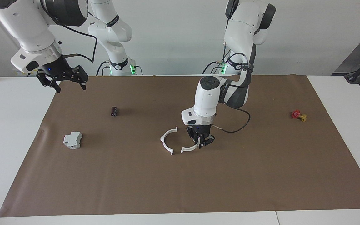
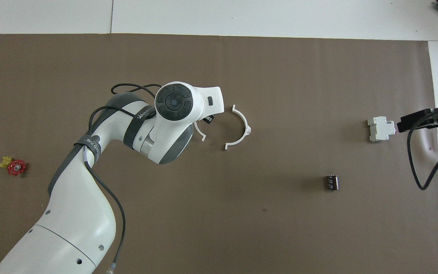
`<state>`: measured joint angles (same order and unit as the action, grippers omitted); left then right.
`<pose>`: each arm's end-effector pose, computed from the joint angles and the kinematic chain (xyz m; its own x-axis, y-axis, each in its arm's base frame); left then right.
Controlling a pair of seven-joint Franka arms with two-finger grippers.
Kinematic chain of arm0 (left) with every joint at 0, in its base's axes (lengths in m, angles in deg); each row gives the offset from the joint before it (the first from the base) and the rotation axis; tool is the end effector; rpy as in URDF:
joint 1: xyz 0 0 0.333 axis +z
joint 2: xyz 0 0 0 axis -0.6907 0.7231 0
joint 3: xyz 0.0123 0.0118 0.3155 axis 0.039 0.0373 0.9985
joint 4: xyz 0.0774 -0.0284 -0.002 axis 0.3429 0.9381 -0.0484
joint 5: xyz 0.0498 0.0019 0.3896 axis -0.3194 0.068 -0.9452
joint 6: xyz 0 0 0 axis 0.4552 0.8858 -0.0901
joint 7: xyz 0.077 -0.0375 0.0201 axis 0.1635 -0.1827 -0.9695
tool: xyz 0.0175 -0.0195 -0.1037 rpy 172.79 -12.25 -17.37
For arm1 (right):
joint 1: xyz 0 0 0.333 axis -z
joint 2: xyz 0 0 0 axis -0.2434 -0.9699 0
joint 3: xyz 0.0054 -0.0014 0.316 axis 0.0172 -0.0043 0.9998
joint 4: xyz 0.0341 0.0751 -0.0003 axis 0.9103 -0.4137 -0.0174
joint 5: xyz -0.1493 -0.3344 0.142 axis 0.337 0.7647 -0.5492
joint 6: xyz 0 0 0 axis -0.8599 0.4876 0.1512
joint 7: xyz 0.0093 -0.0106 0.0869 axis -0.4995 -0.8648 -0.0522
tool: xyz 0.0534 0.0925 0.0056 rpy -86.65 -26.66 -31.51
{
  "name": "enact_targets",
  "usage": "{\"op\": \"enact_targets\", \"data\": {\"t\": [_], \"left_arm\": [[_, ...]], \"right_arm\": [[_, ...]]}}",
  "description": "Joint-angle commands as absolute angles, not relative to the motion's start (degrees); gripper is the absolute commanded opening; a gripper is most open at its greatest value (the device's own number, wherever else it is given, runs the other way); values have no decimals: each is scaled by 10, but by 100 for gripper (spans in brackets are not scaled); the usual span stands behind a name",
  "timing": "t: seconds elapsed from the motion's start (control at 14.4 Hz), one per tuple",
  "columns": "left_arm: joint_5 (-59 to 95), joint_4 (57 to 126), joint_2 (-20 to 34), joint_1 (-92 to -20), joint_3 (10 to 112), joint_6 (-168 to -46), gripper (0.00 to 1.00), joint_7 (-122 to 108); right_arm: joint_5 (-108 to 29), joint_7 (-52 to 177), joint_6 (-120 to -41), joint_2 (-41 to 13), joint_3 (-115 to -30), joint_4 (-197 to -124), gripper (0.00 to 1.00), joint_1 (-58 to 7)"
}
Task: Assemble drain pipe with both arms
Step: 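Carry the held clamp half with the left gripper to the placed half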
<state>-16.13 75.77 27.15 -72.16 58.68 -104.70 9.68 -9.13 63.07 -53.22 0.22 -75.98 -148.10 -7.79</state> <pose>0.5934 -0.3817 0.3376 0.7479 -0.6267 0.2191 -0.6251 -0.7759 -0.0855 0.5571 -0.0260 0.6066 0.9942 0.1020 -0.0352 0.1019 -0.9948 -0.0044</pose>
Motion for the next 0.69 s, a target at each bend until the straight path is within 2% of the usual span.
{"op": "enact_targets", "data": {"t": [0.0, 0.62], "left_arm": [[-174, 726, 307, -749, 599, -1044, 0, 69], [-174, 726, 310, -765, 599, -1018, 0, 35]], "right_arm": [[-105, 661, -539, 0, -760, -1490, 100, -71], [-105, 662, -539, 0, -760, -1490, 100, -72]]}}
